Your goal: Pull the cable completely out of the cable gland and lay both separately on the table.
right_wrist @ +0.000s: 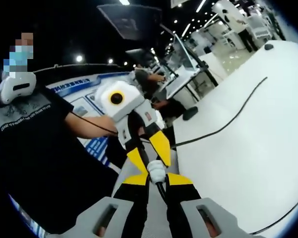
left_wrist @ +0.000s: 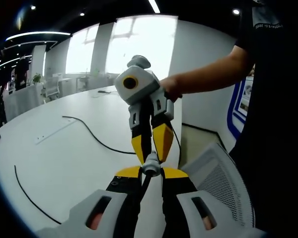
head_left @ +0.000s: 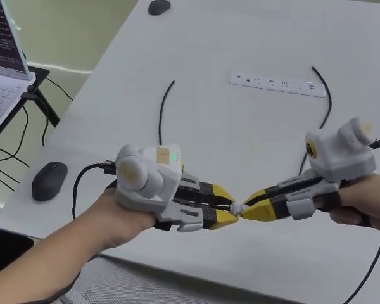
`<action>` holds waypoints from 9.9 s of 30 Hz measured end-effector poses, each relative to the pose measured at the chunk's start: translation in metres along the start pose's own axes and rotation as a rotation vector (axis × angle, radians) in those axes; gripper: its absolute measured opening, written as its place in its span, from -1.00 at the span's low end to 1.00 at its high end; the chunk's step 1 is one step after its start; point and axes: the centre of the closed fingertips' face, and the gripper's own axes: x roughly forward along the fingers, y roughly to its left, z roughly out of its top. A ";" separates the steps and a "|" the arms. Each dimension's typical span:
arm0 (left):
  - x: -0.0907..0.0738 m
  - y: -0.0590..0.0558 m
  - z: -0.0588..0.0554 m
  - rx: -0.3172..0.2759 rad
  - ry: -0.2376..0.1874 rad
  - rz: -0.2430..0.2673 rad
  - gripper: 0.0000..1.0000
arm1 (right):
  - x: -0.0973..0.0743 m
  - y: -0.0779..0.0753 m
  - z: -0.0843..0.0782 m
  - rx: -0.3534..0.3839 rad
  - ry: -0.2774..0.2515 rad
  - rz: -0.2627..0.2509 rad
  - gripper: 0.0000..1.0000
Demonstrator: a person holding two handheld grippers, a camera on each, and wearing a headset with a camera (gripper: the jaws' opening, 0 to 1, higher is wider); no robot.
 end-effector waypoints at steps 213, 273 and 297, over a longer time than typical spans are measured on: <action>-0.023 -0.001 0.001 -0.107 -0.109 -0.066 -0.70 | -0.057 -0.052 -0.053 -0.187 0.005 -1.118 -1.00; -0.024 0.002 -0.006 -0.137 -0.088 -0.068 -0.70 | -0.002 -0.013 -0.001 -0.517 0.164 -1.156 -0.97; -0.023 0.006 -0.005 -0.078 -0.065 -0.037 -0.70 | -0.017 -0.026 -0.017 -0.289 0.000 -1.130 -1.00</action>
